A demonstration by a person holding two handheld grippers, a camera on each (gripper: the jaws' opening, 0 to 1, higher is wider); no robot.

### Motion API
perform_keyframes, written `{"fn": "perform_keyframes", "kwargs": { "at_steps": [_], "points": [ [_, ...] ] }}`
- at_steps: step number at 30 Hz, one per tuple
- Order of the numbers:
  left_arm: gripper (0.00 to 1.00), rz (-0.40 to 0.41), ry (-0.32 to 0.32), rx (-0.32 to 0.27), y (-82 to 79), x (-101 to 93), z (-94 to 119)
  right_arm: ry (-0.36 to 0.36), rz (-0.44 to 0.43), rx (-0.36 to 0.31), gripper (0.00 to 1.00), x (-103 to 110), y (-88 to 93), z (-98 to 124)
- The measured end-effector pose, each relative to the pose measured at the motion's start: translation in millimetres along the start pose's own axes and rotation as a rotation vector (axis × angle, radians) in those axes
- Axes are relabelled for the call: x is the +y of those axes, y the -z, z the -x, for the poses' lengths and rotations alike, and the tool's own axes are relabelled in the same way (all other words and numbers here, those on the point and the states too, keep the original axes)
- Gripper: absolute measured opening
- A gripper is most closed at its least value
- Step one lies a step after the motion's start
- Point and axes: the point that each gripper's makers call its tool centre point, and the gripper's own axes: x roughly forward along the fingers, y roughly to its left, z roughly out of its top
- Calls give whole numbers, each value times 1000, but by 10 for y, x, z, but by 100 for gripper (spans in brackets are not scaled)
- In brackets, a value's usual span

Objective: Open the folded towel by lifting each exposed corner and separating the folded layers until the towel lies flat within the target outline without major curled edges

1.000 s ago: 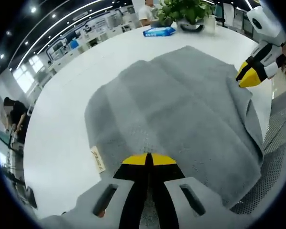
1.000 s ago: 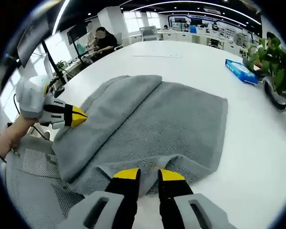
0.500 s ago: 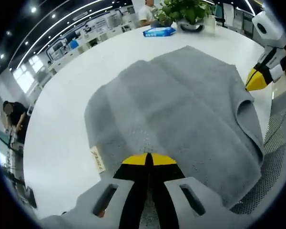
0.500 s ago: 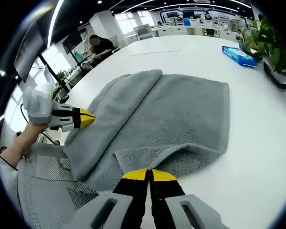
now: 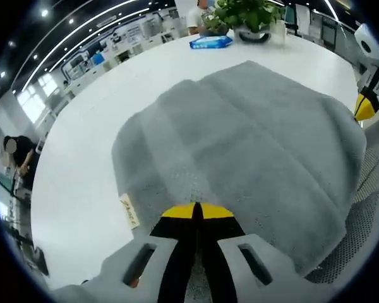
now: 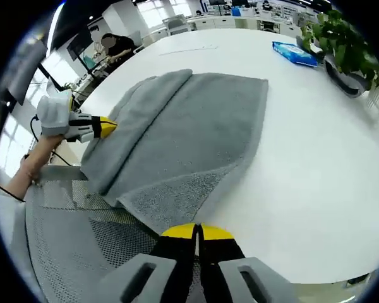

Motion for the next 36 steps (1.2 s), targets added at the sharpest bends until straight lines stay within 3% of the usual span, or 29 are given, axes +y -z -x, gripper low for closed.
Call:
{"fn": "perform_keyframes", "kwargs": {
  "at_steps": [8, 11, 13, 14, 16, 21, 24, 25, 26, 28, 30, 33, 34, 36],
  "points": [
    [0, -2, 1, 0, -2, 3, -1, 35, -5, 67, 0, -134, 190, -50],
    [0, -4, 1, -2, -4, 5, -3, 49, 47, 97, 0, -148, 249, -117],
    [0, -3, 3, -4, -5, 4, 0, 33, 126, 59, 0, -99, 185, -130],
    [0, -3, 4, -6, -6, 4, 1, 24, 135, 42, 5, -70, 150, -119],
    [0, 0, 6, -10, -7, 8, 0, 45, 110, -9, 9, -74, 32, -70],
    [1, 10, 9, -12, -6, 10, -3, 129, 170, -116, 11, -140, -300, 102],
    [2, 15, -6, -13, -39, 41, 23, 145, 228, -191, 12, -144, -537, 71],
    [5, 14, -19, -29, -73, 66, 30, 142, 231, -185, 11, -129, -550, 42],
    [6, 15, -27, -87, -173, 96, 43, 136, 240, -182, 10, -113, -594, -26],
    [7, 87, -53, -126, -232, 190, 98, 100, 237, -167, 2, -61, -640, -165],
    [9, 150, -82, -152, -239, 315, 137, 63, 212, -156, 1, -8, -675, -276],
    [19, 392, -103, -164, -135, 513, 158, 53, 232, -161, 1, 38, -767, -418],
    [23, 406, -102, -151, -110, 528, 155, 55, 246, -155, 1, 40, -775, -453],
    [23, 336, -154, -128, -62, 691, 166, 57, 265, -155, 1, 44, -804, -520]
  ]
}}
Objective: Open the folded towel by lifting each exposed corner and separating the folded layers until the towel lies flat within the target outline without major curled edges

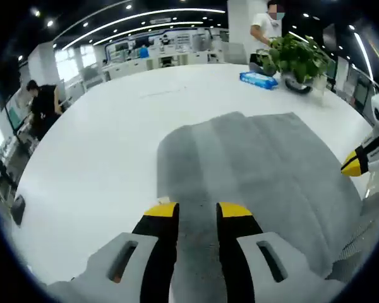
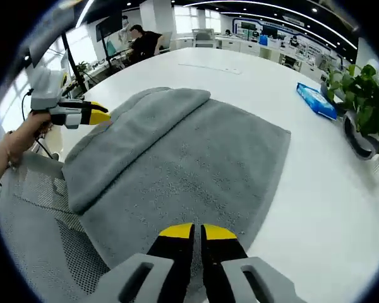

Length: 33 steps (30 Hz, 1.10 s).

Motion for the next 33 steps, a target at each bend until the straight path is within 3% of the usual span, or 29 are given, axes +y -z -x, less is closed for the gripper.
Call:
{"fn": "perform_keyframes", "kwargs": {
  "at_steps": [1, 3, 5, 7, 9, 10, 12, 17, 20, 23, 28, 33],
  "points": [
    [23, -23, -16, -6, -21, 70, 0, -2, 4, 1, 1, 2, -1, -13],
    [24, 56, -26, -19, -55, 204, -1, 17, 55, -13, 2, -40, -17, -76],
    [24, 155, 44, -20, -48, 239, -48, 29, 86, -8, 2, -70, 2, -104],
    [23, 309, 142, 38, 51, 178, -137, 35, 96, -7, 2, -99, 34, -138],
    [21, 368, 222, 87, 134, 74, -180, 28, 74, -22, 2, -110, 4, -127],
    [21, 347, 228, 100, 166, 58, -193, 25, 75, -22, 2, -110, 5, -131],
    [19, 220, 212, 81, 168, 65, -206, 24, 77, -26, 2, -111, 1, -130],
    [9, 252, 213, 82, 163, 61, -221, 25, 74, -33, 1, -120, 0, -135],
    [5, 189, 203, 68, 130, 63, -209, 28, 72, -37, 1, -123, 0, -135],
    [3, 186, 196, 52, 82, 68, -151, 29, 83, -28, 0, -130, 4, -134],
    [3, 132, 153, 36, 18, 231, -98, 38, 103, 2, 0, -157, 9, -136],
    [3, 72, 77, 54, 72, 516, -20, 51, 107, 10, 0, -160, 16, -129]
  ]
}}
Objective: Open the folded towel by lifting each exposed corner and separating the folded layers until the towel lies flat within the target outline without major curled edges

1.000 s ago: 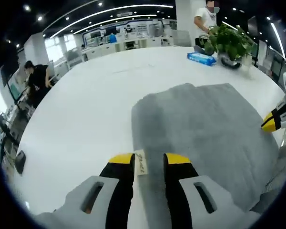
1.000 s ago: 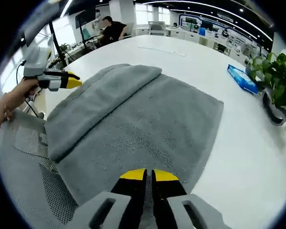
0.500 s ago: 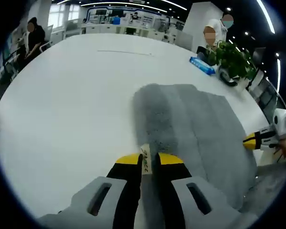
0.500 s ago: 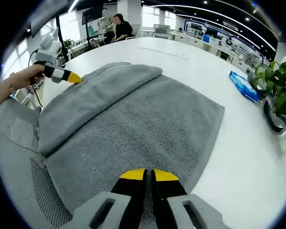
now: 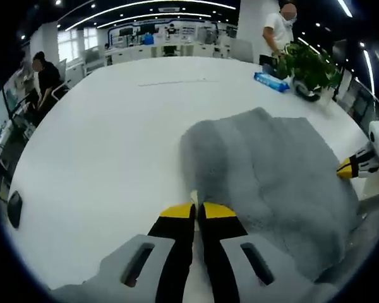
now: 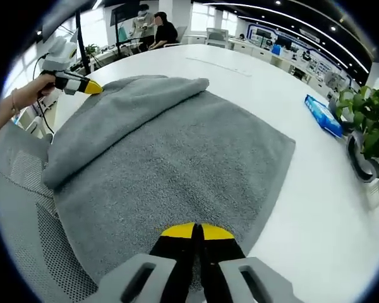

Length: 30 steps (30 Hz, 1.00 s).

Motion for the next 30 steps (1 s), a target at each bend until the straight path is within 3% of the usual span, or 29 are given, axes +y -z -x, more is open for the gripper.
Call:
{"fn": "perform_keyframes", "kwargs": {
  "at_steps": [7, 16, 30],
  "points": [
    [3, 8, -34, 21, 71, 264, 53, 14, -2, 10, 0, -63, 32, 16],
    [3, -21, -47, 40, 99, 232, 42, 52, -35, 31, 0, -274, 157, 75],
    [3, -46, -50, 73, 92, 317, 12, 137, -168, 52, 0, -766, 497, 266]
  ]
}}
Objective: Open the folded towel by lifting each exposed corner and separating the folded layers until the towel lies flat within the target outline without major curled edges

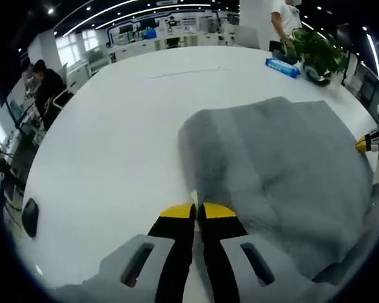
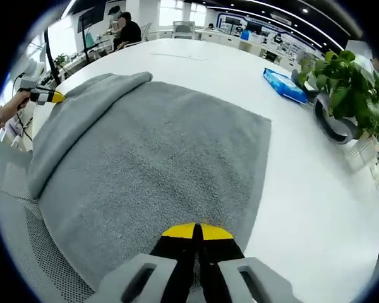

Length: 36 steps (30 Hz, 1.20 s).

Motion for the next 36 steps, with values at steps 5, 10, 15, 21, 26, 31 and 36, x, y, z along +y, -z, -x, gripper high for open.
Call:
{"fn": "perform_keyframes", "kwargs": {
  "at_steps": [5, 10, 15, 21, 26, 31, 36],
  "points": [
    [3, -16, -11, 22, 41, 63, -23, 20, -34, 2, 0, -92, 58, 24],
    [3, -33, -37, 40, 92, 196, -3, 46, -55, 11, 0, -191, 118, 45],
    [3, -29, -57, 48, 132, 336, 35, 65, -83, 19, 0, -301, 187, 76],
    [3, -15, -91, 60, 199, 497, 72, 92, -104, 33, 0, -415, 276, 117],
    [3, -6, -113, 71, 263, 596, 102, 114, -126, 46, 0, -526, 374, 162],
    [4, 12, -127, 78, 319, 700, 129, 131, -150, 54, 0, -621, 463, 204],
    [4, 22, -137, 85, 367, 766, 151, 145, -165, 61, 0, -694, 524, 235]
  ]
}}
